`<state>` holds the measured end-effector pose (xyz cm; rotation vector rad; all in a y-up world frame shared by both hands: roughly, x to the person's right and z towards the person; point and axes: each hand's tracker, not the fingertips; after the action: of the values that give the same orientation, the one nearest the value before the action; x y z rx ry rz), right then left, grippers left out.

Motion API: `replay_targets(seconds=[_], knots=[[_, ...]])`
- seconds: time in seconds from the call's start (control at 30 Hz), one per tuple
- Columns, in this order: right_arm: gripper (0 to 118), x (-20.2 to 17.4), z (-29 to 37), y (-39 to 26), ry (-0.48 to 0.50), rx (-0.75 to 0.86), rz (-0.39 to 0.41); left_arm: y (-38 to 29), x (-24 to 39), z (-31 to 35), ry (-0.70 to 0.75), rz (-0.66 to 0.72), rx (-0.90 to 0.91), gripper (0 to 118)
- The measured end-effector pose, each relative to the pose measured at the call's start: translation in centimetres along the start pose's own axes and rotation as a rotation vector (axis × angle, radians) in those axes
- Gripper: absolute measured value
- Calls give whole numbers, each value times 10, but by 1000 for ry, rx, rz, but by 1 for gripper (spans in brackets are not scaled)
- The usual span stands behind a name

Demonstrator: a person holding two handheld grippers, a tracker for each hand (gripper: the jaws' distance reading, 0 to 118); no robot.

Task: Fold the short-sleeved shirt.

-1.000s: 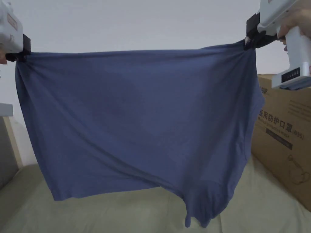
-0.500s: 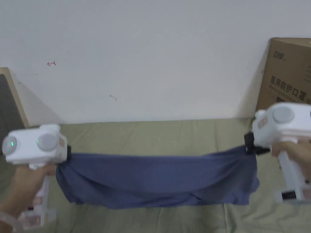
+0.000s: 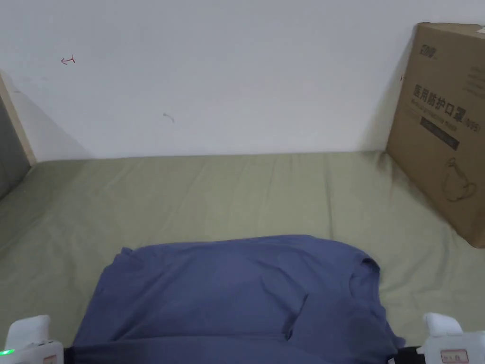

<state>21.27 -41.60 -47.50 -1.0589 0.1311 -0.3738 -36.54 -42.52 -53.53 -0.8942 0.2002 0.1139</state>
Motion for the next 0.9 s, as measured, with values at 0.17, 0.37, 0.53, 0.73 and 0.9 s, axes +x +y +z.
replay_targets(seconds=[0.17,0.37,0.53,0.73,0.9], knots=[[1,2,31,-69,-71,7,78,-55,-23,61,-15,-19,39,0],[1,10,63,-142,-93,3,77,-126,-49,106,-36,-49,14,0],[1,13,74,-176,-87,-8,43,-159,-56,123,-36,-19,2,0],[17,9,71,-175,-121,15,61,-174,-59,127,-28,-57,-8,67],[93,-9,87,-175,-171,52,104,-175,-59,155,-99,9,47,105]])
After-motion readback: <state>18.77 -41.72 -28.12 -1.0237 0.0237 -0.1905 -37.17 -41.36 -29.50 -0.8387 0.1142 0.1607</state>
